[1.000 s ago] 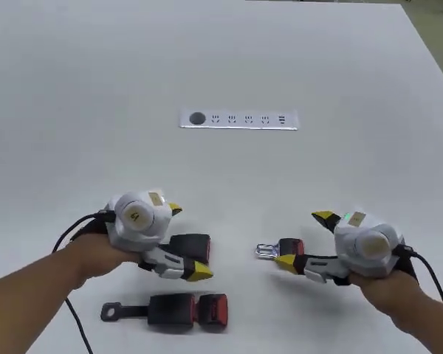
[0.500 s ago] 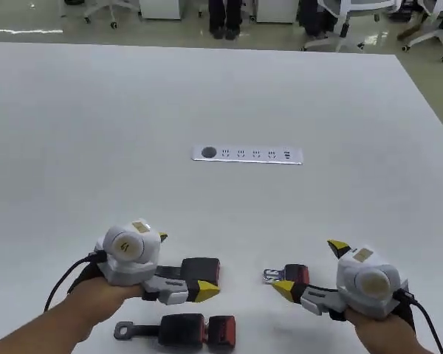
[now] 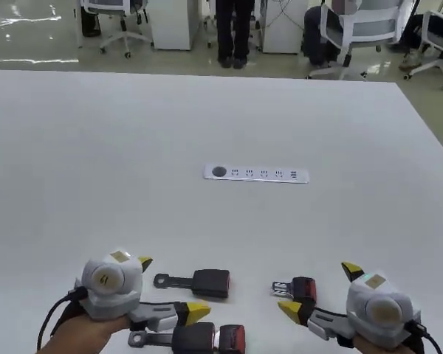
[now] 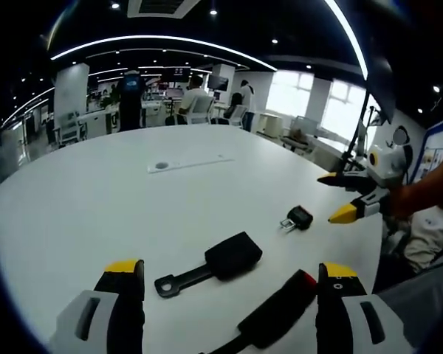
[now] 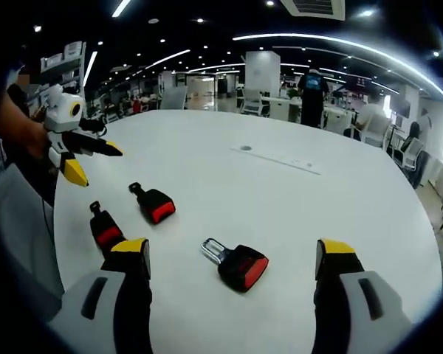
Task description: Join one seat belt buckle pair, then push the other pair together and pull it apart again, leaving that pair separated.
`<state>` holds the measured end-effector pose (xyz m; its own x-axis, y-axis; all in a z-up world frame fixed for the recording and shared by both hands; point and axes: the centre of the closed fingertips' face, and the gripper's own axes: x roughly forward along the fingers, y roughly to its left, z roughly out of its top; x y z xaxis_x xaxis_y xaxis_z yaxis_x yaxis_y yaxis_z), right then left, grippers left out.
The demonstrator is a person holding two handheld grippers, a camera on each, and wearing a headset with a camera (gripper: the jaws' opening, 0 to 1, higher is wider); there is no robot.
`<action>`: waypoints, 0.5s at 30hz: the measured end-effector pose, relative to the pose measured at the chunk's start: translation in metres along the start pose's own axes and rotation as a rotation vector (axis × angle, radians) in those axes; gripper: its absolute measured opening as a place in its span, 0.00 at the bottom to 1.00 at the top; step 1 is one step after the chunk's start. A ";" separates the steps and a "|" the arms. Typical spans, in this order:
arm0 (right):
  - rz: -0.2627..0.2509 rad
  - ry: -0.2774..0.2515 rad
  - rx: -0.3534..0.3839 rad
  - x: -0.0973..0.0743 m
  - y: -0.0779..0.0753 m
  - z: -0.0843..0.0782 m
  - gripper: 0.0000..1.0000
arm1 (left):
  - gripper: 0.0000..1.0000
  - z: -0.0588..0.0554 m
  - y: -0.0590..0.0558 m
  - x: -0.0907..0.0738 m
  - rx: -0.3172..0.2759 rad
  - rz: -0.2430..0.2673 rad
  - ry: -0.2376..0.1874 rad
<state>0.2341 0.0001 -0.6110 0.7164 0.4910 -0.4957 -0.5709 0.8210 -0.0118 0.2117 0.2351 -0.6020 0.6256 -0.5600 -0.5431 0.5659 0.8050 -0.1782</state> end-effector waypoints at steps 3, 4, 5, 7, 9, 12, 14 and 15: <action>-0.004 -0.003 0.002 -0.008 0.004 -0.002 0.93 | 1.00 -0.003 -0.003 -0.010 0.000 0.010 -0.011; -0.008 -0.005 0.002 -0.013 0.006 0.000 0.93 | 1.00 -0.004 -0.005 -0.014 -0.003 0.014 -0.013; -0.010 -0.006 0.005 -0.015 0.007 0.000 0.93 | 1.00 -0.004 -0.007 -0.017 -0.004 0.018 -0.015; -0.013 -0.010 0.009 -0.021 0.010 -0.001 0.94 | 1.00 -0.004 -0.003 -0.025 -0.008 0.033 -0.025; -0.019 -0.010 0.009 -0.025 0.010 -0.004 0.95 | 1.00 -0.006 0.000 -0.032 -0.002 0.036 -0.037; -0.027 -0.019 0.017 -0.033 0.012 -0.005 0.96 | 1.00 -0.008 -0.003 -0.039 -0.001 0.046 -0.049; -0.031 -0.020 0.022 -0.037 0.013 -0.007 0.97 | 1.00 -0.012 -0.004 -0.043 -0.001 0.049 -0.052; -0.032 -0.019 0.026 -0.038 0.014 -0.008 0.97 | 1.00 -0.014 -0.009 -0.047 0.002 0.051 -0.050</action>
<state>0.1952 -0.0098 -0.5993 0.7420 0.4696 -0.4785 -0.5370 0.8435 -0.0049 0.1693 0.2567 -0.5865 0.6797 -0.5274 -0.5098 0.5338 0.8323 -0.1494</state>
